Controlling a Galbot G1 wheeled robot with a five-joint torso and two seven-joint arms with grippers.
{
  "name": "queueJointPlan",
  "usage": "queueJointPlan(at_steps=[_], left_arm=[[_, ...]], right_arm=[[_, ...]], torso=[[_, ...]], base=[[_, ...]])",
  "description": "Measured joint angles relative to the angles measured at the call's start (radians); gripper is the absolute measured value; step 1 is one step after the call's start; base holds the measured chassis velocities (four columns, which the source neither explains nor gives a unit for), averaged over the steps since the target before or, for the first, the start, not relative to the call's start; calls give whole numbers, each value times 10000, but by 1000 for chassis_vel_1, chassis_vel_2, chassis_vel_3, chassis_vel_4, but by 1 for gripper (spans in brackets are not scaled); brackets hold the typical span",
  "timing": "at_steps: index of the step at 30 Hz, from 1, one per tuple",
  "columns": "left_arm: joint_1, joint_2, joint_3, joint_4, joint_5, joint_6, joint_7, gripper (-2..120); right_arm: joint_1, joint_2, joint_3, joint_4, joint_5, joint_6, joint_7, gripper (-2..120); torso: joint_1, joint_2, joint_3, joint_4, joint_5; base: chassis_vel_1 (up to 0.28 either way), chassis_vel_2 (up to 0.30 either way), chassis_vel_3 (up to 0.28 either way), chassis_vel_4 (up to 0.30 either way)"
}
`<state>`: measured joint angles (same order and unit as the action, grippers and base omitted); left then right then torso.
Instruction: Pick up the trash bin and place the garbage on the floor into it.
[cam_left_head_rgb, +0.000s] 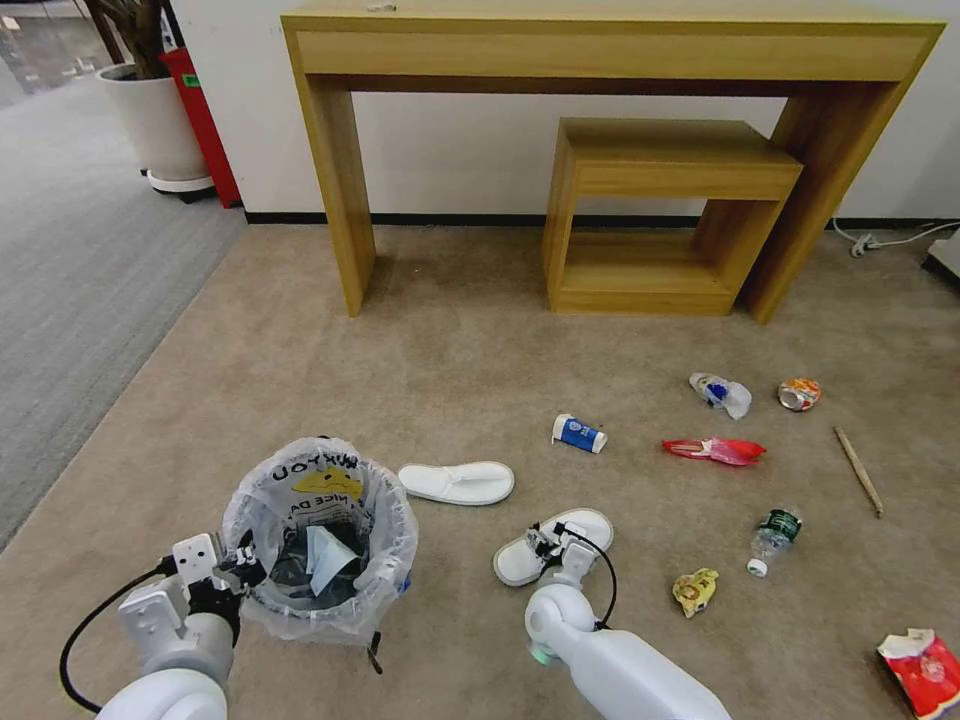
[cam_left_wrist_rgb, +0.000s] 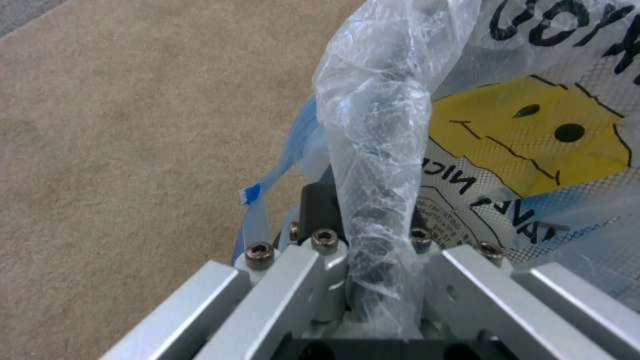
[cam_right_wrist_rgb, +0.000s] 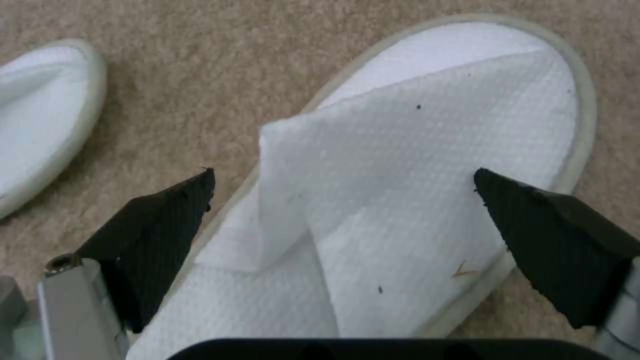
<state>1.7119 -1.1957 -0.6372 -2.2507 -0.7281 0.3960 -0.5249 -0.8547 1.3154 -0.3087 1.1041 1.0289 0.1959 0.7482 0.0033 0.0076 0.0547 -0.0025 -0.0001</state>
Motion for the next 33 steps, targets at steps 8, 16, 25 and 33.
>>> queueJointPlan(at_steps=[8,16,25,33], left_arm=[[-132,5,76,139,-58,-15,-20,1],[-221,-20,131,173,-76,-29,-31,1],[-290,-56,175,191,-77,-57,-34,1],[-255,-133,185,122,-37,-69,-28,1]], right_arm=[[151,38,-39,-471,-167,154,-81,70],[85,-33,-70,-494,-275,207,-130,42],[-222,-407,-20,52,-479,198,-227,10],[-538,-1244,123,1434,-1101,375,-745,0]], torso=[[0,0,0,0,0],[0,0,0,0,1],[-1,0,0,0,2],[-1,0,0,-1,2]], base=[[0,0,0,0],[0,0,0,0],[0,0,0,0],[0,0,0,0]])
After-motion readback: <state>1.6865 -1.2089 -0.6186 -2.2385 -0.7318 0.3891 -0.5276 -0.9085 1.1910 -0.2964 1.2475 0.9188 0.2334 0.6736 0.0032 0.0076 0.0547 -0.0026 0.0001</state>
